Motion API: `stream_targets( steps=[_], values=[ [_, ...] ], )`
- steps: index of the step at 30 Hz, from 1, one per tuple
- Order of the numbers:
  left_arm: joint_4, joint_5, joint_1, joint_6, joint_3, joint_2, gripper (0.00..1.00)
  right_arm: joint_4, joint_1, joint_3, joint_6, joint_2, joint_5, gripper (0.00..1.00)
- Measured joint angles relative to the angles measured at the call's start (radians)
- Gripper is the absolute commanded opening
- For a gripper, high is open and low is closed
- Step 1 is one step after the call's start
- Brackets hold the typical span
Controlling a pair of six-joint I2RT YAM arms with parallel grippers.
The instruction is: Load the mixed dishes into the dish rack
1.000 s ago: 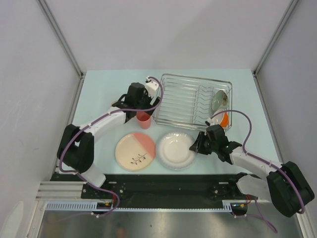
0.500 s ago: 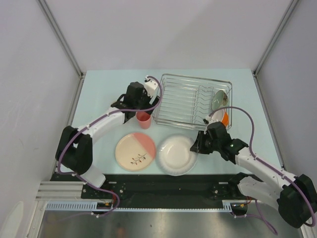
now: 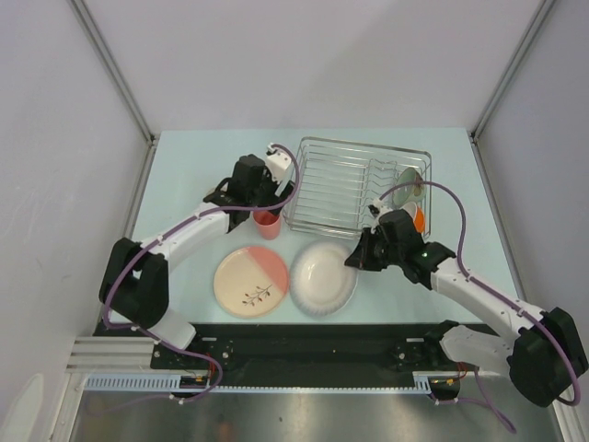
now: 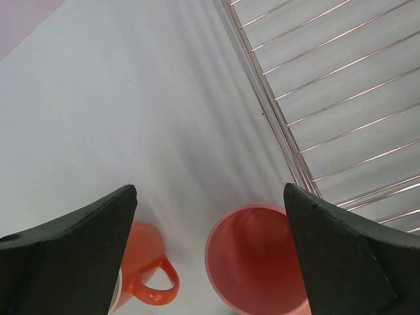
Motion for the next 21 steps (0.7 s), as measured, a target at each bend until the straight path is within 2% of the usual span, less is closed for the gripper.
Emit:
stream_targets(
  steps=[5, 10, 14, 19, 21],
  values=[
    [0.000, 0.000, 0.000, 0.000, 0.000, -0.005, 0.99, -0.086, 0.005, 0.093, -0.064, 0.021, 0.028, 0.00],
    [-0.014, 0.008, 0.008, -0.004, 0.000, -0.014, 1.00, -0.179, -0.002, 0.275, -0.169, 0.021, 0.083, 0.00],
    [-0.032, 0.031, 0.030, -0.013, 0.004, -0.028, 1.00, -0.179, -0.005, 0.361, -0.252, -0.017, 0.122, 0.00],
    [-0.071, 0.075, 0.079, -0.034, 0.031, -0.037, 1.00, -0.149, -0.006, 0.386, -0.391, -0.095, 0.190, 0.00],
    [-0.084, 0.099, 0.099, -0.046, 0.034, -0.049, 1.00, -0.089, -0.005, 0.385, -0.493, -0.114, 0.242, 0.00]
  ],
)
